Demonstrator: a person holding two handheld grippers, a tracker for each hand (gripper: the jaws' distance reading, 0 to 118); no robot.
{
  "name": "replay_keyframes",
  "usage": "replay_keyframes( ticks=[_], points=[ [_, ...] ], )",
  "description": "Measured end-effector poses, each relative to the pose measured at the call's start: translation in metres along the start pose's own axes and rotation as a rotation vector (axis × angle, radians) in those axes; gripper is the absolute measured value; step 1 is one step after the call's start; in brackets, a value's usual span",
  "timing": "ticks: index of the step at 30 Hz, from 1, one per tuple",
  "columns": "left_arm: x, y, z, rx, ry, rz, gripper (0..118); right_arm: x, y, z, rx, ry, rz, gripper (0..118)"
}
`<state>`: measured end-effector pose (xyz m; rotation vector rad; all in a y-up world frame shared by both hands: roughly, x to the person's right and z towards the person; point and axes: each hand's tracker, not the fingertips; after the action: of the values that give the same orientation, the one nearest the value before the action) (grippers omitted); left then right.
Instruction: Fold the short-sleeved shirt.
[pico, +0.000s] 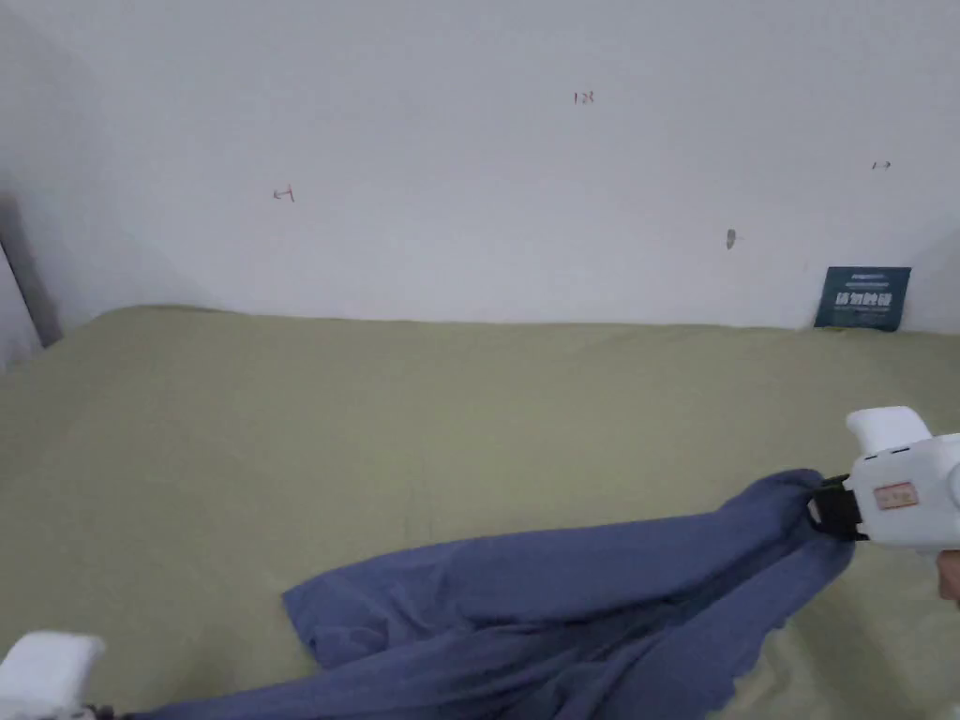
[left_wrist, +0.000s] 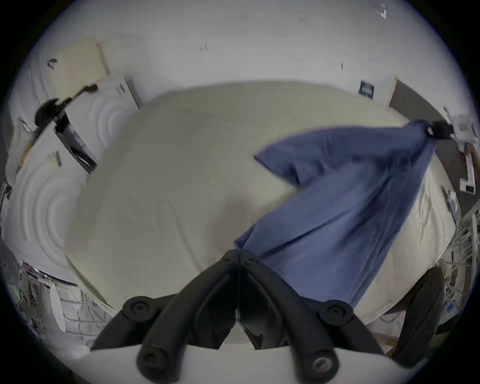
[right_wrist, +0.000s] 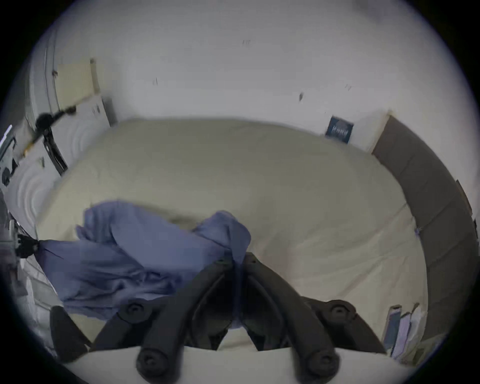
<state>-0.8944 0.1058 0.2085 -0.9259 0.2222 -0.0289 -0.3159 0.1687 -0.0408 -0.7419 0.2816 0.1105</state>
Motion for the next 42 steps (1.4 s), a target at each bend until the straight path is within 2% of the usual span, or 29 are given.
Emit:
replay_keyframes(
  ticks=[3,8,10,16,19,26,36,37,38,42],
  points=[
    [-0.015,0.036,0.039,0.103,0.089,-0.010,0,0.011,0.012,0.076,0.088,0.005,-0.014,6],
    [-0.033,0.095,0.092,0.249,0.172,0.021,0,0.034,0.023,0.168,0.233,-0.061,-0.062,6],
    [-0.030,0.119,0.116,0.296,0.134,0.043,0,0.041,0.031,0.194,0.259,-0.063,-0.086,6],
    [0.002,0.170,0.161,0.382,0.181,0.023,0,0.053,0.050,0.232,0.337,-0.115,-0.098,6],
    [0.012,0.195,0.170,0.430,0.191,0.034,0,0.057,0.065,0.236,0.374,-0.140,-0.102,6],
    [0.017,0.255,0.152,0.478,0.187,0.122,0,0.065,0.107,0.222,0.461,-0.203,-0.169,6],
    [0.021,0.337,0.098,0.491,0.241,0.157,0,0.073,0.184,0.157,0.470,-0.267,-0.128,6],
    [0.022,0.343,0.092,0.488,0.249,0.163,0,0.071,0.150,0.188,0.468,-0.248,-0.153,6],
    [0.022,0.349,0.085,0.484,0.252,0.170,0,0.079,0.185,0.159,0.478,-0.272,-0.141,6],
    [0.025,0.372,0.055,0.477,0.264,0.190,0,0.073,0.182,0.150,0.457,-0.303,-0.099,6]
  ],
)
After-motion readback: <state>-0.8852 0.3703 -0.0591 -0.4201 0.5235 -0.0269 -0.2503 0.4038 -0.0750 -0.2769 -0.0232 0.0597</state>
